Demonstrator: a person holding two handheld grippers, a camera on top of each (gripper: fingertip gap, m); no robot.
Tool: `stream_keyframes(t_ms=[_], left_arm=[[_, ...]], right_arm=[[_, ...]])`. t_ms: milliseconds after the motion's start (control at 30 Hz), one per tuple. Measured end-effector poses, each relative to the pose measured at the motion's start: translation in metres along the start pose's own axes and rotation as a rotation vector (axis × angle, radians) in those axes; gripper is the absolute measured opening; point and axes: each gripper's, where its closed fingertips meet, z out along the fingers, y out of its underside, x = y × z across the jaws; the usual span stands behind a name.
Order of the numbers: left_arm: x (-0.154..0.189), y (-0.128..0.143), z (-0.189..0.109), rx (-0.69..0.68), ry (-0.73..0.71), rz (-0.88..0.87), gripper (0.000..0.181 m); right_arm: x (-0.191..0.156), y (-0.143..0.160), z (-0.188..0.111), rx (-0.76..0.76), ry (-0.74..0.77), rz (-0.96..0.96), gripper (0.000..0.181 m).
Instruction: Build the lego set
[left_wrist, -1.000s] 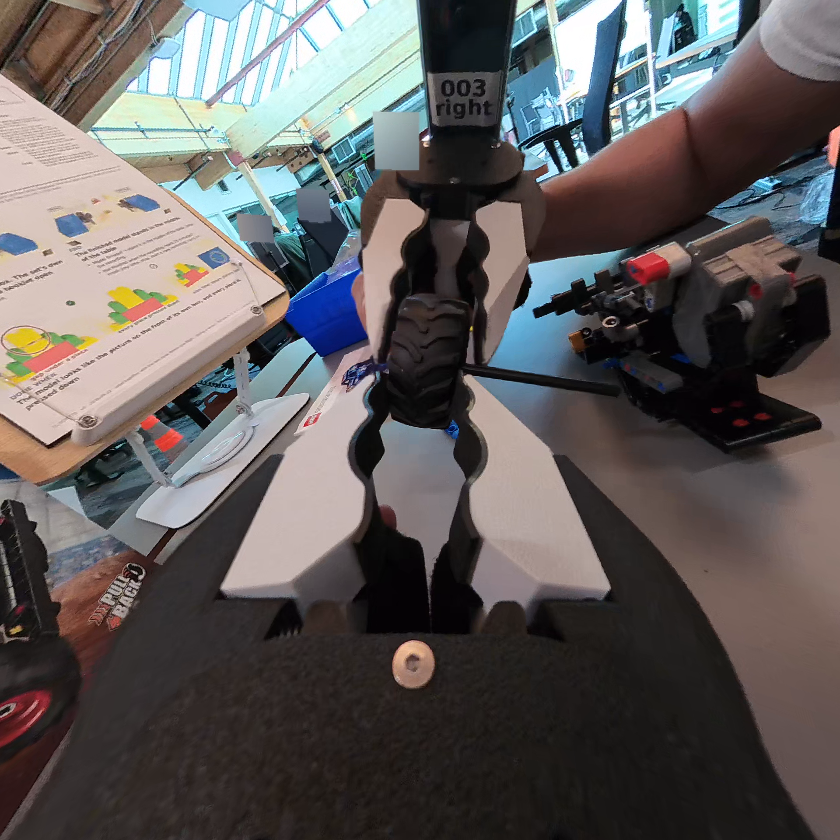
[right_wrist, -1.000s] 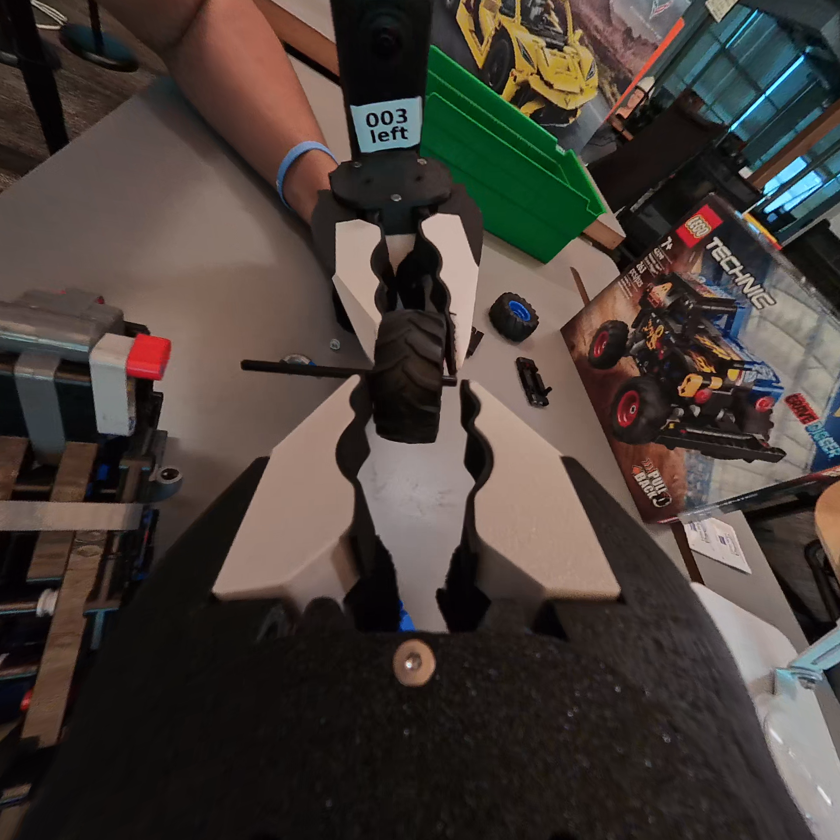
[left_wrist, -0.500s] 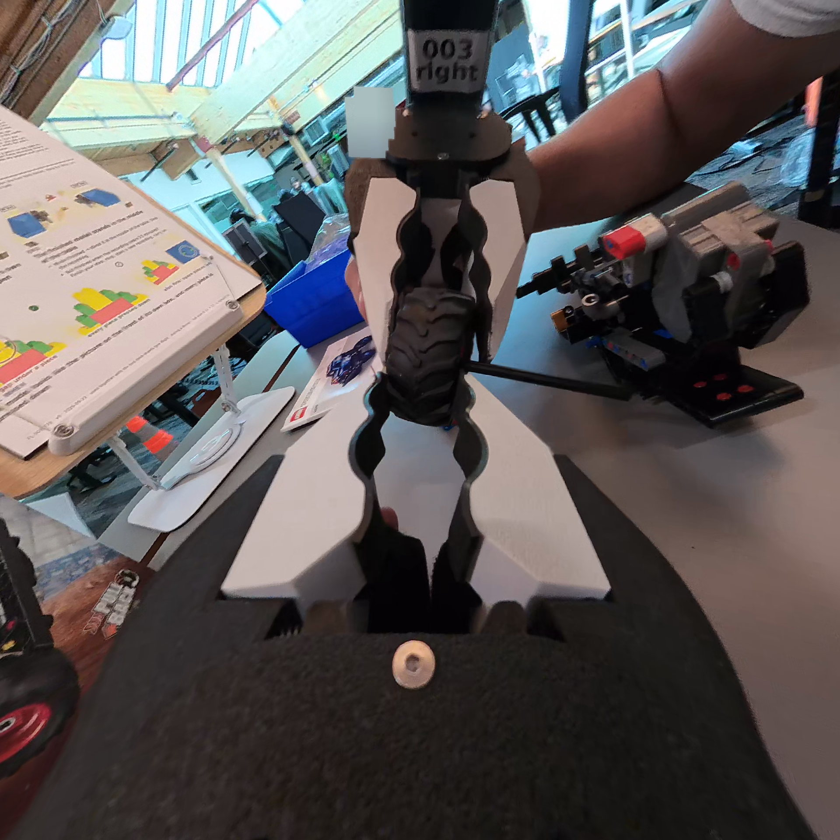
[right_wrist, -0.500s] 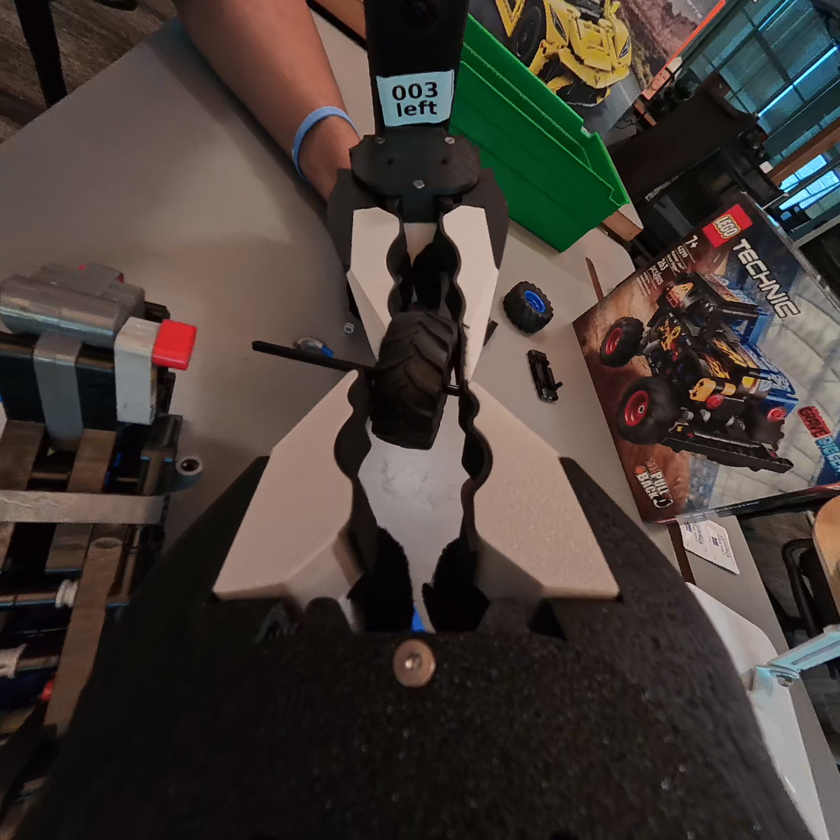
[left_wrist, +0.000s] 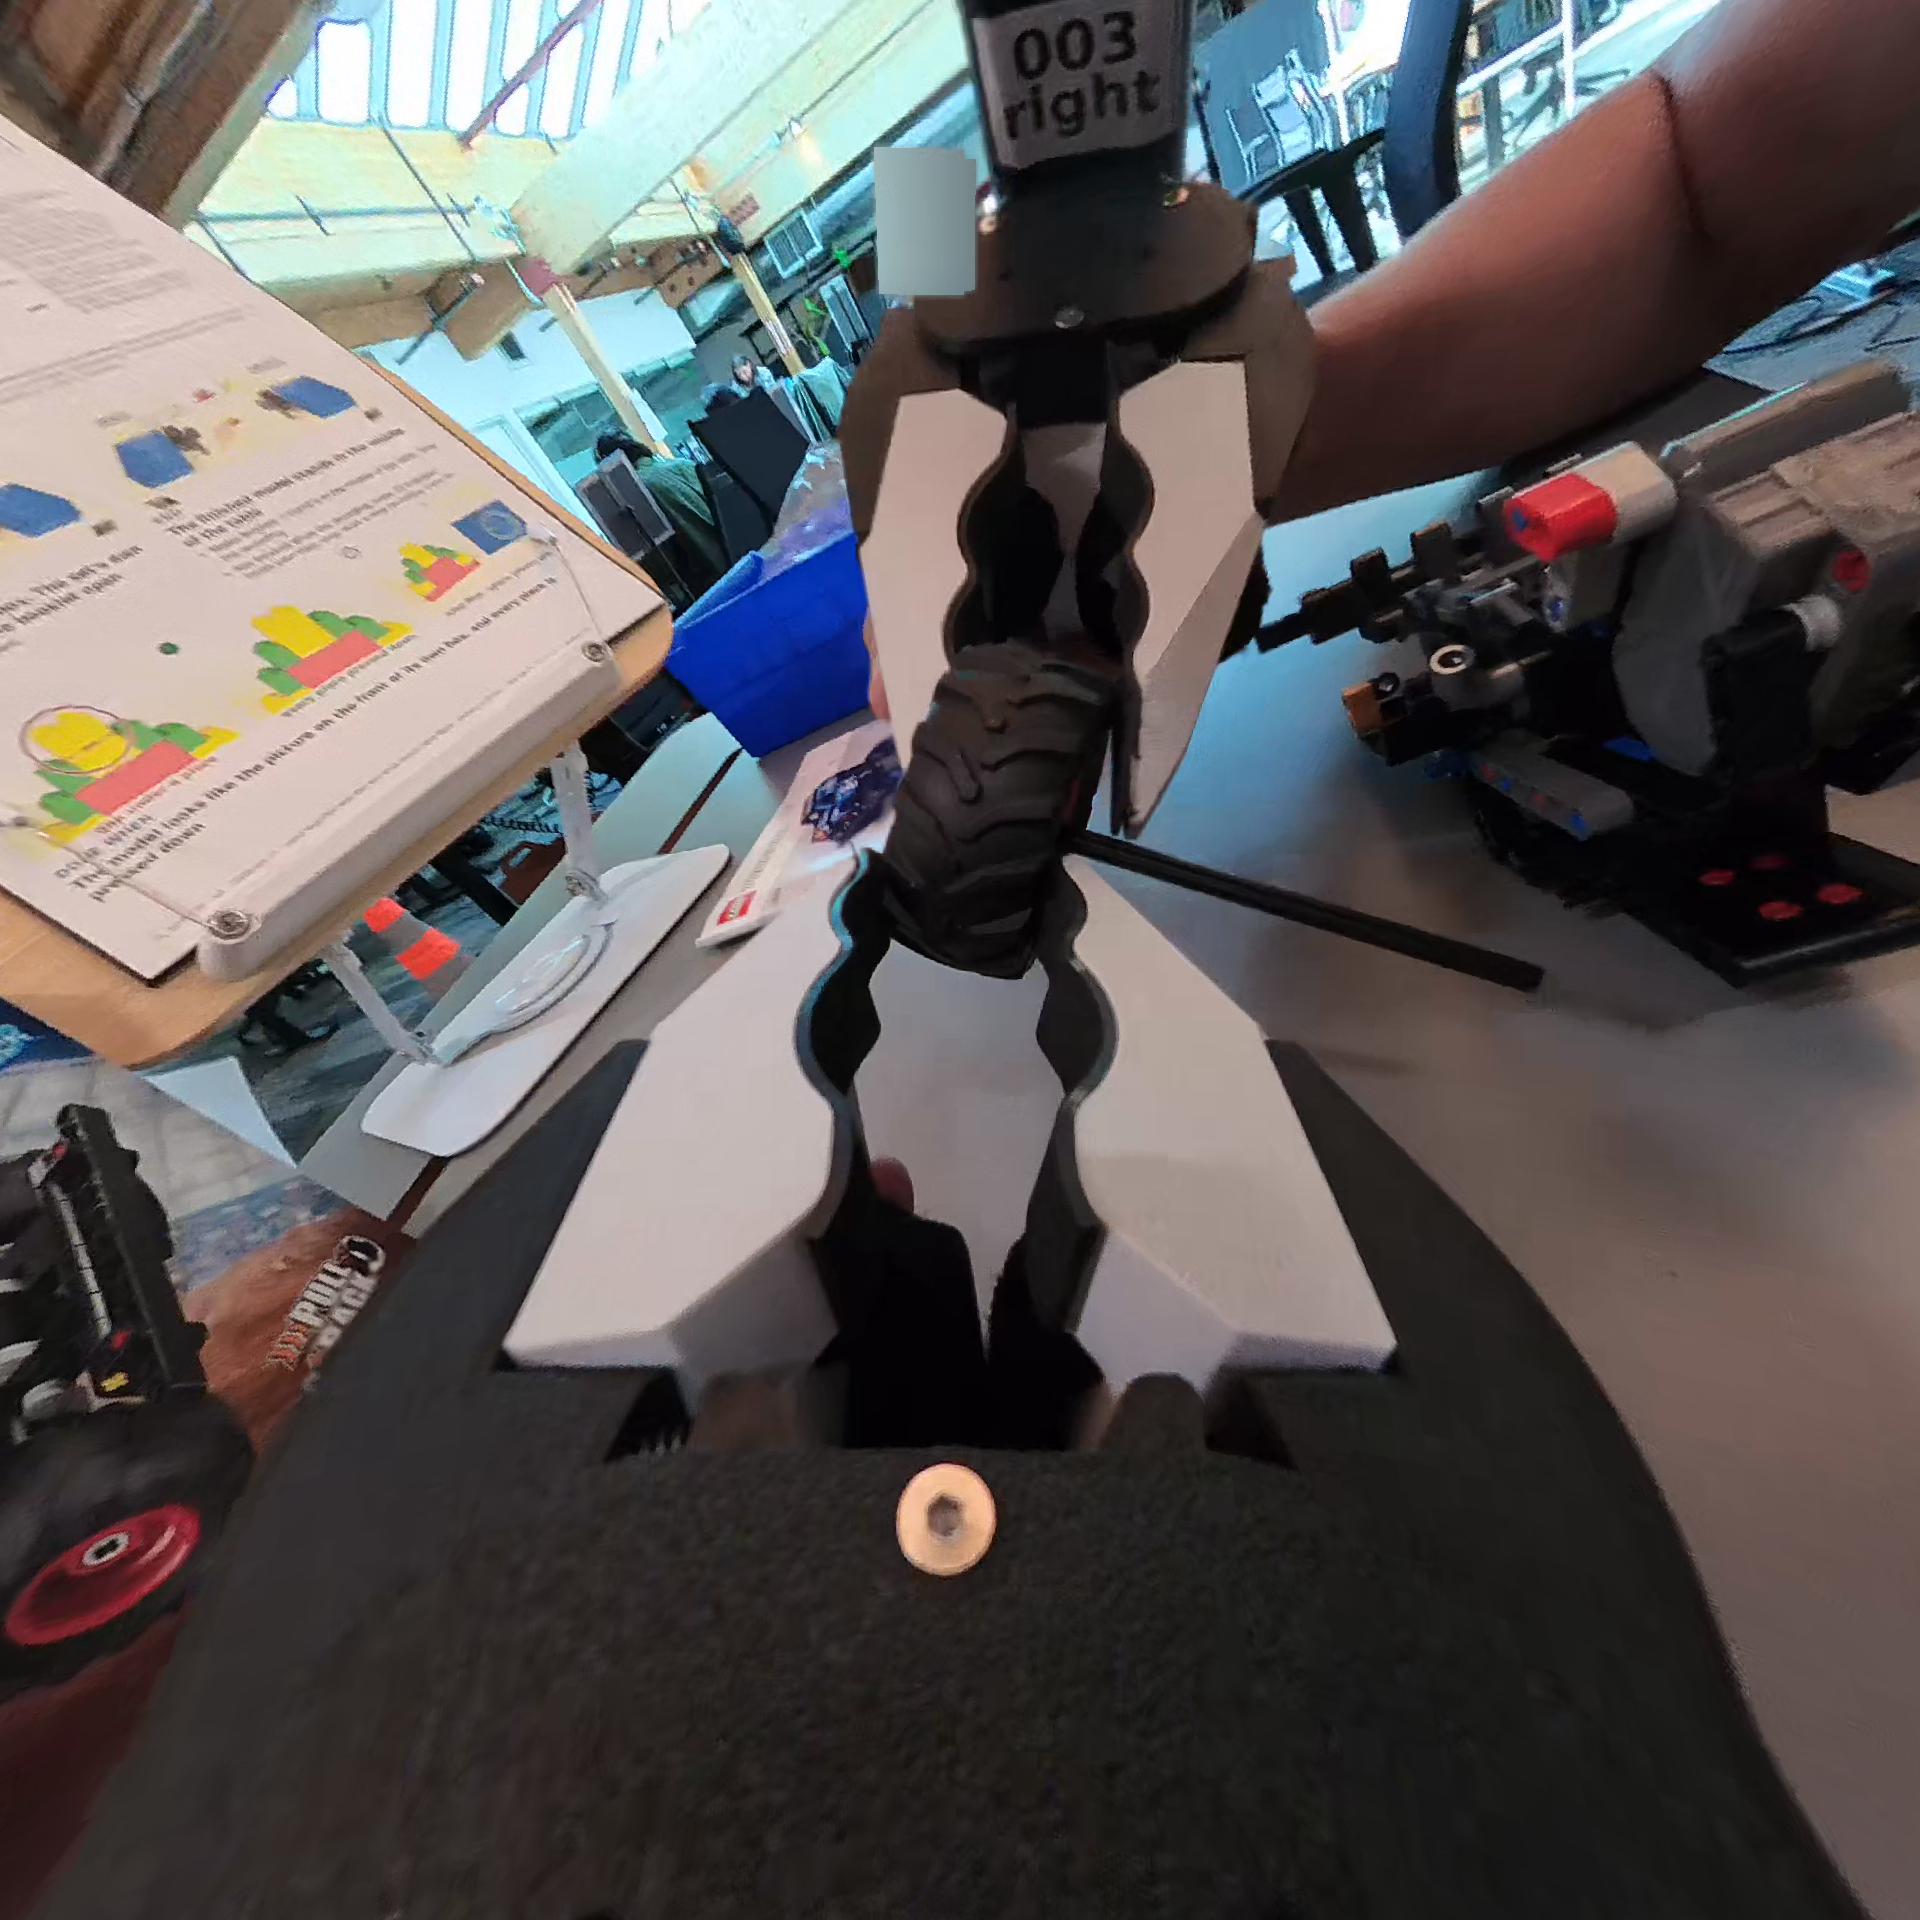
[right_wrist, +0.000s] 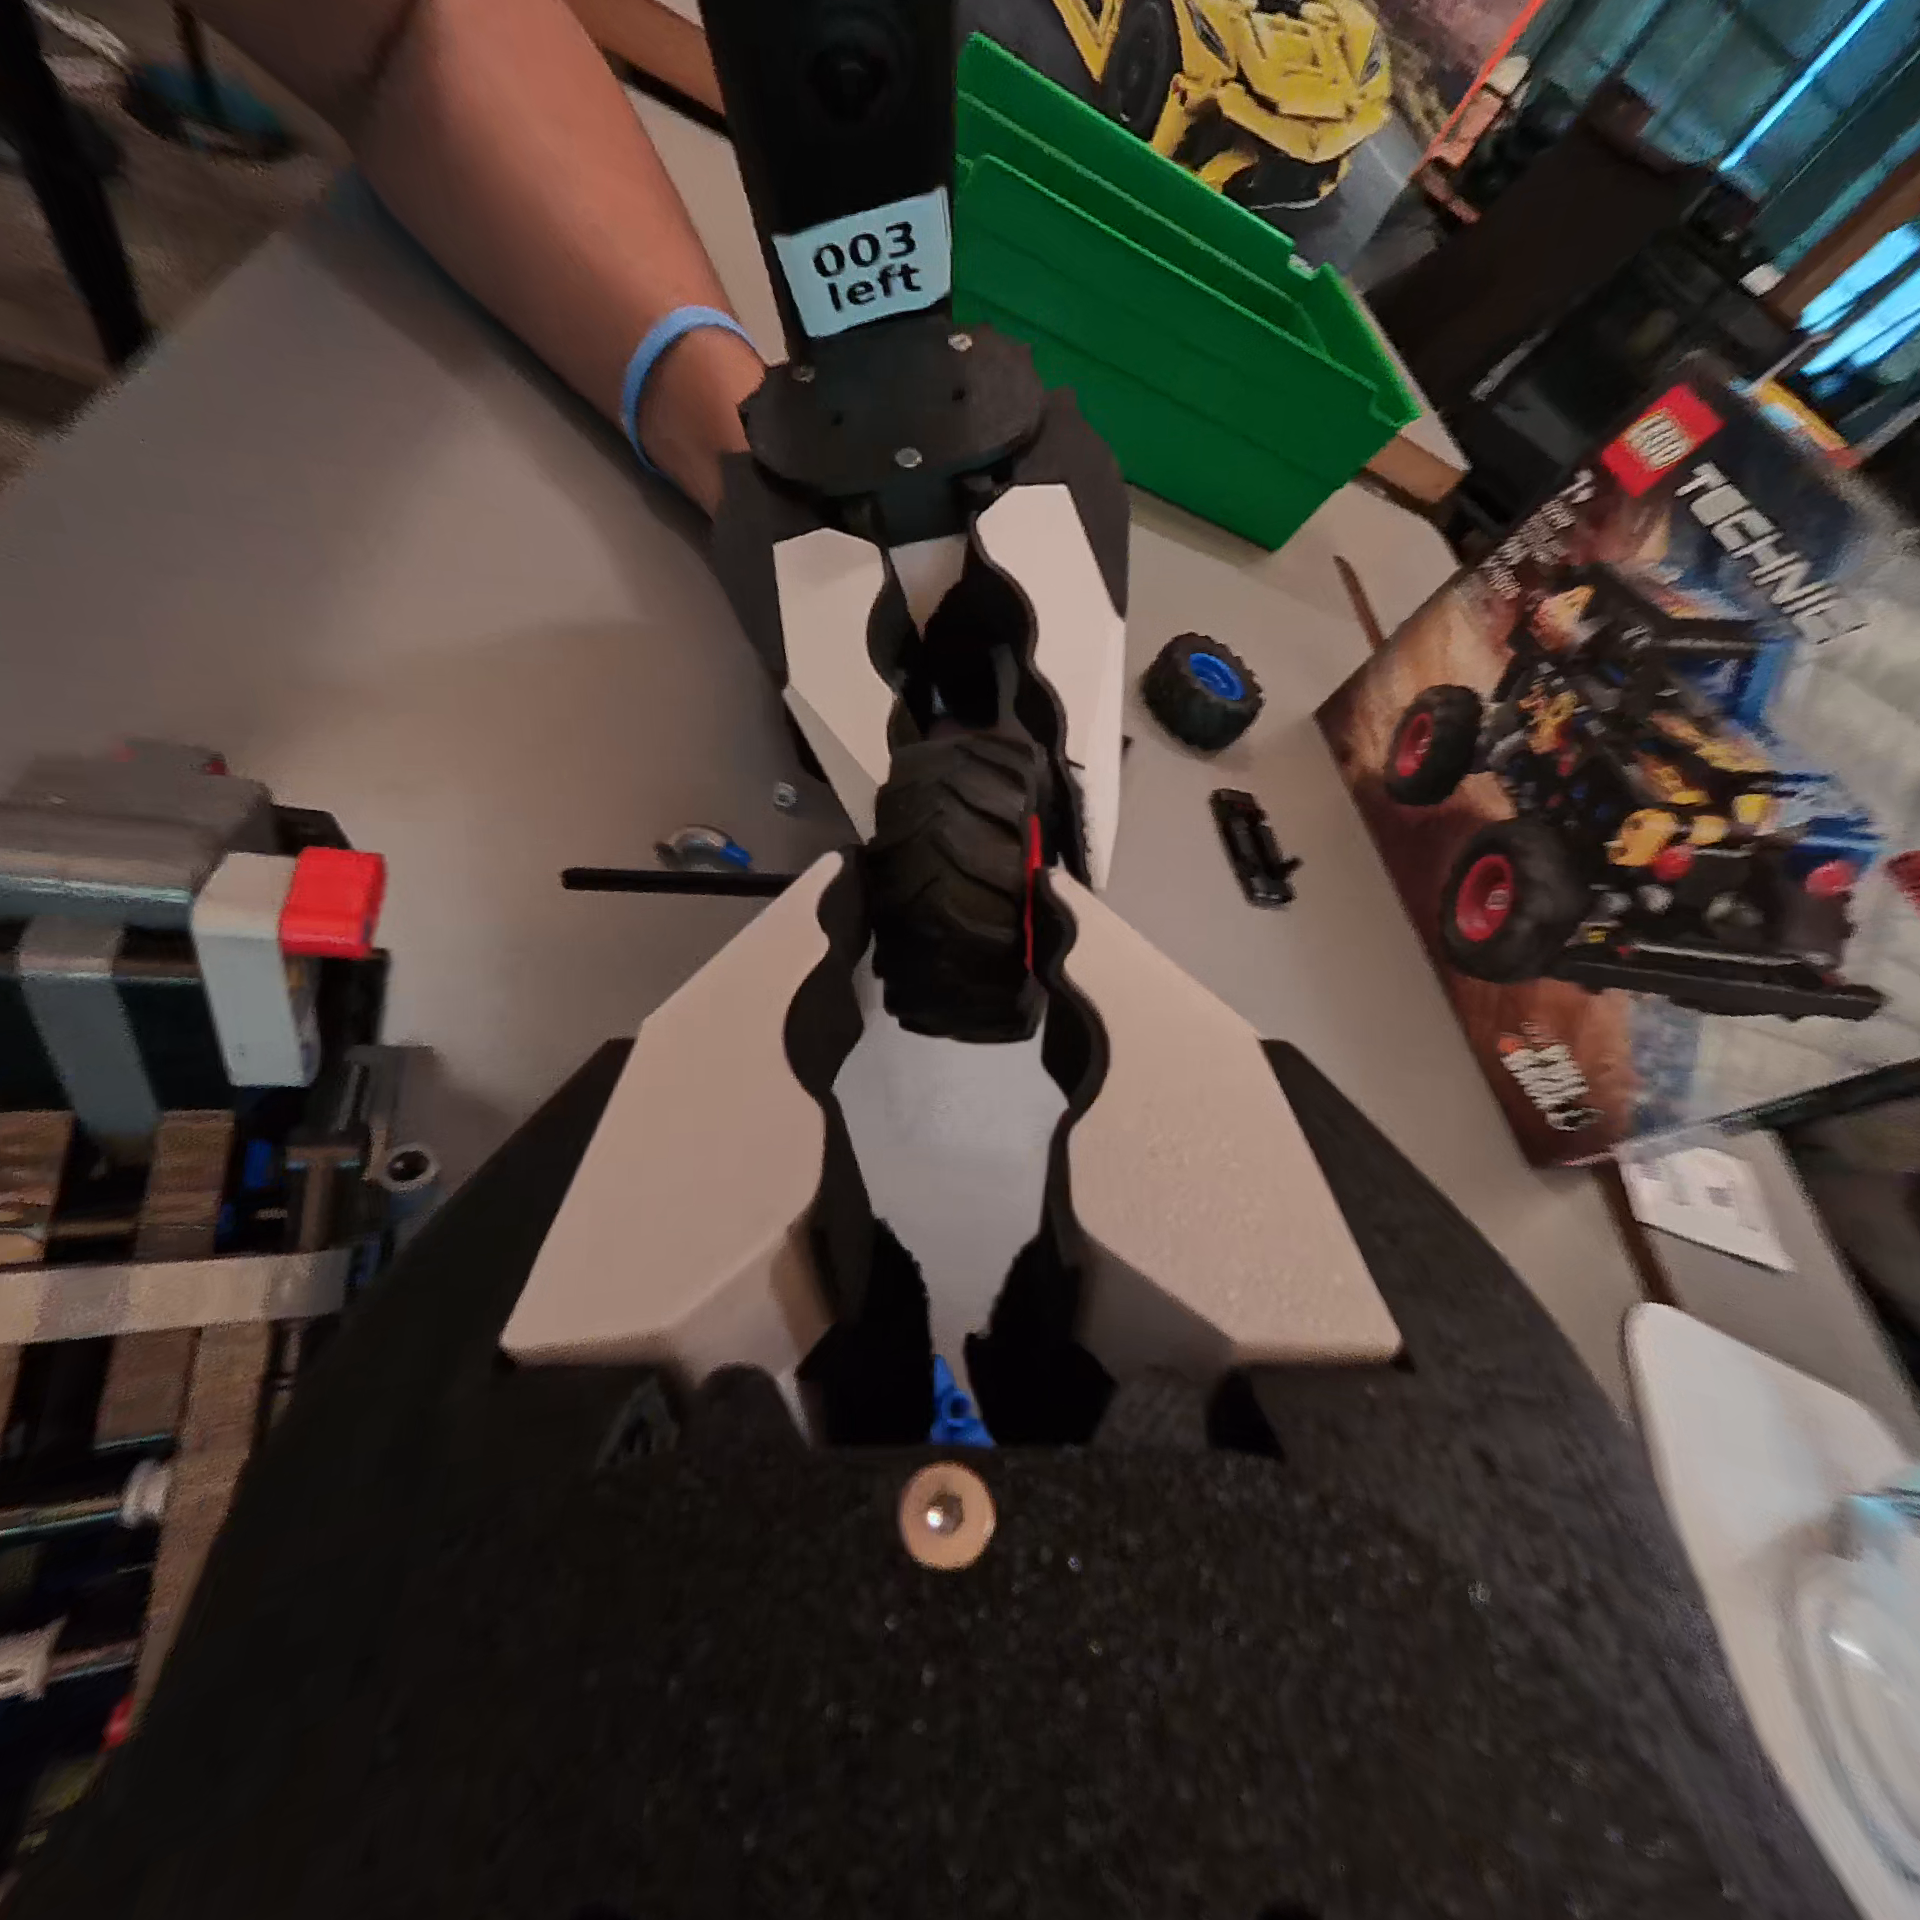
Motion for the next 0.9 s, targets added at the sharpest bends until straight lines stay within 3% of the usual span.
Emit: stream_keyframes(t_ms=[167, 567, 667, 800, 833, 900], left_arm=[[0.013, 0.005, 0.002, -0.036, 0.038, 0.092, 0.027], [0.025, 0.014, 0.005, -0.099, 0.123, 0.090, 0.027], [0.002, 0.012, 0.006, -0.090, 0.017, -0.001, 0.028], [-0.035, 0.020, -0.005, -0.144, -0.097, -0.242, 0.022], [-0.042, 0.016, -0.008, -0.120, -0.095, -0.331, 0.023], [-0.031, 0.002, -0.005, -0.075, 0.063, -0.531, 0.025]], right_arm=[[-0.017, 0.013, 0.000, -0.087, -0.066, -0.112, 0.028], [-0.027, 0.021, 0.004, -0.049, -0.212, 0.111, 0.028], [-0.002, 0.015, 0.004, -0.002, -0.088, 0.086, 0.027], [0.040, 0.009, -0.014, -0.010, 0.221, -0.162, 0.027], [0.046, 0.007, -0.018, -0.022, 0.275, -0.216, 0.027], [0.052, -0.004, -0.023, -0.005, 0.377, -0.309, 0.027]])
